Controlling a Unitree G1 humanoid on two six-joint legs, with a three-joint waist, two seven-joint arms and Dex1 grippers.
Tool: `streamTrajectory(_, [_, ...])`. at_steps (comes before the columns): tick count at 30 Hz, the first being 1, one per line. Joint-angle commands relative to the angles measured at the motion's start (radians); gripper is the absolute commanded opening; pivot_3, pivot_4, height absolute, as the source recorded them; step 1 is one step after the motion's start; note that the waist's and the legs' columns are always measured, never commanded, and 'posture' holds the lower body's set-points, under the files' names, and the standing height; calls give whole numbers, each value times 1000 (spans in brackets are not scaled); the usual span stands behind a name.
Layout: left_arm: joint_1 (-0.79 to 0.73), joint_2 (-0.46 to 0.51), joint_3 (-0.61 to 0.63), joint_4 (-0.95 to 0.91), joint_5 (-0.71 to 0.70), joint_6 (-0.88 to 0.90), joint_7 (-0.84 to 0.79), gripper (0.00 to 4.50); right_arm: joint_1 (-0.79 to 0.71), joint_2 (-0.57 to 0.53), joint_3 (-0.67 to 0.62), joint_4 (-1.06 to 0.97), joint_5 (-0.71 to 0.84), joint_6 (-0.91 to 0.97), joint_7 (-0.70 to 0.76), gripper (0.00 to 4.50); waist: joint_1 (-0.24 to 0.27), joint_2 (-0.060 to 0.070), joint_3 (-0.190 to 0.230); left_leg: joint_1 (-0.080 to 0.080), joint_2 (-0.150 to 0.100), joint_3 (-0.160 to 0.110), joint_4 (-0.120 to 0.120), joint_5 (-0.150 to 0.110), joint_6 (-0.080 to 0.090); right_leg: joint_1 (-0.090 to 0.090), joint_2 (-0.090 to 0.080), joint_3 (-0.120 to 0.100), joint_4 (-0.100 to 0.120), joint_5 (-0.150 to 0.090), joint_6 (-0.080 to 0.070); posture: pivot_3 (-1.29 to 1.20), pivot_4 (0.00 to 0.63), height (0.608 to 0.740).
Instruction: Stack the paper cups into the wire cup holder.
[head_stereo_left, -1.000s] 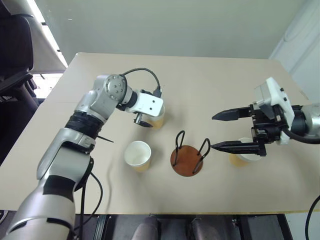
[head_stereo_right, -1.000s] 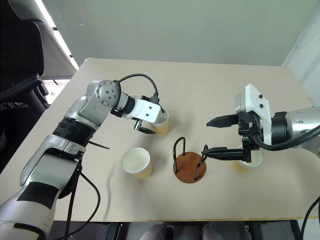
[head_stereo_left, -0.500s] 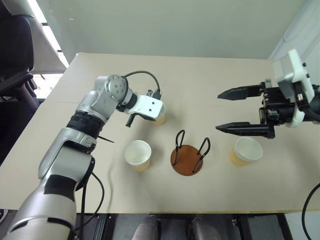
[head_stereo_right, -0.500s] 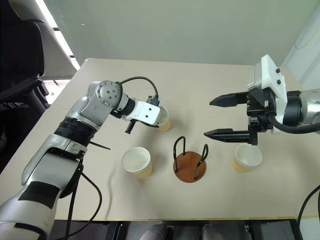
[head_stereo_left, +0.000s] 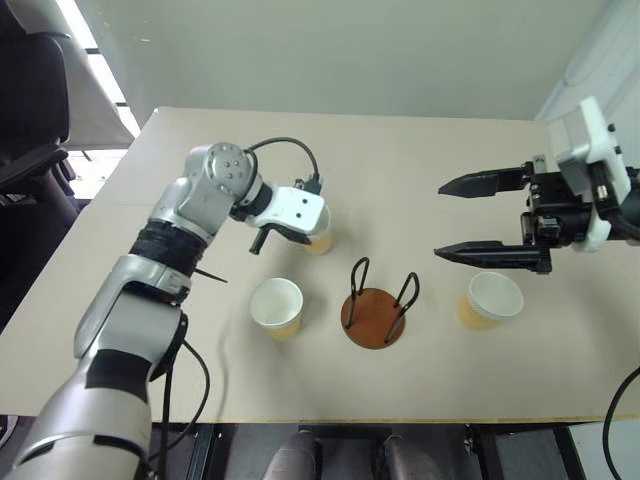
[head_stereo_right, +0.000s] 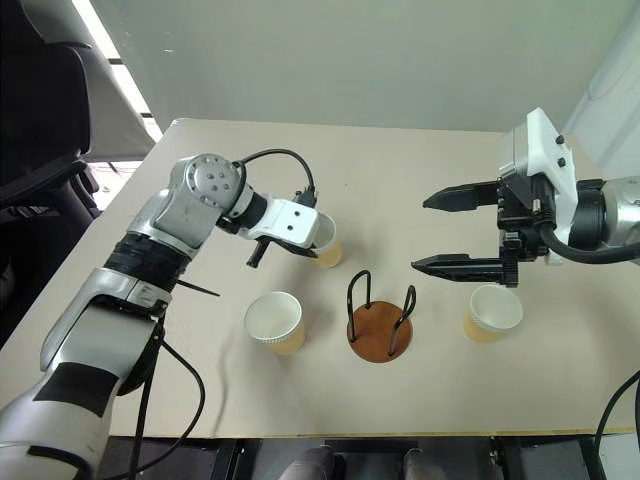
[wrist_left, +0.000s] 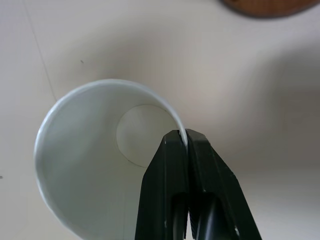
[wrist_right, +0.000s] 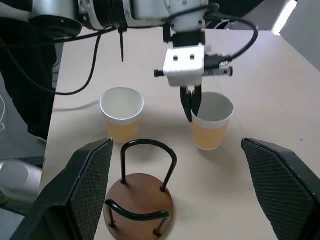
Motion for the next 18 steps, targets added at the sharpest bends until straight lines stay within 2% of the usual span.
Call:
streamTrajectory(1, [-58, 24, 66, -108, -84, 84, -67, 52, -4, -16, -55, -1, -5, -18, 1, 4212, 0, 0, 0, 0, 0, 0, 0, 0, 0, 0, 0, 0, 0, 0, 0, 0, 150, 740])
streamTrajectory(12, [-157, 140, 57, -349, -386, 357, -87, 52, 57, -62, -135, -24, 6, 6, -10, 4212, 0, 0, 0, 0, 0, 0, 0, 0, 0, 0, 0, 0, 0, 0, 0, 0, 150, 740])
streamTrajectory(18, [-197, 130, 33, -370, -468, 397, -87, 52, 116, -101, -204, -56, 20, 39, -24, 4212, 1, 0, 0, 0, 0, 0, 0, 0, 0, 0, 0, 0, 0, 0, 0, 0, 150, 740])
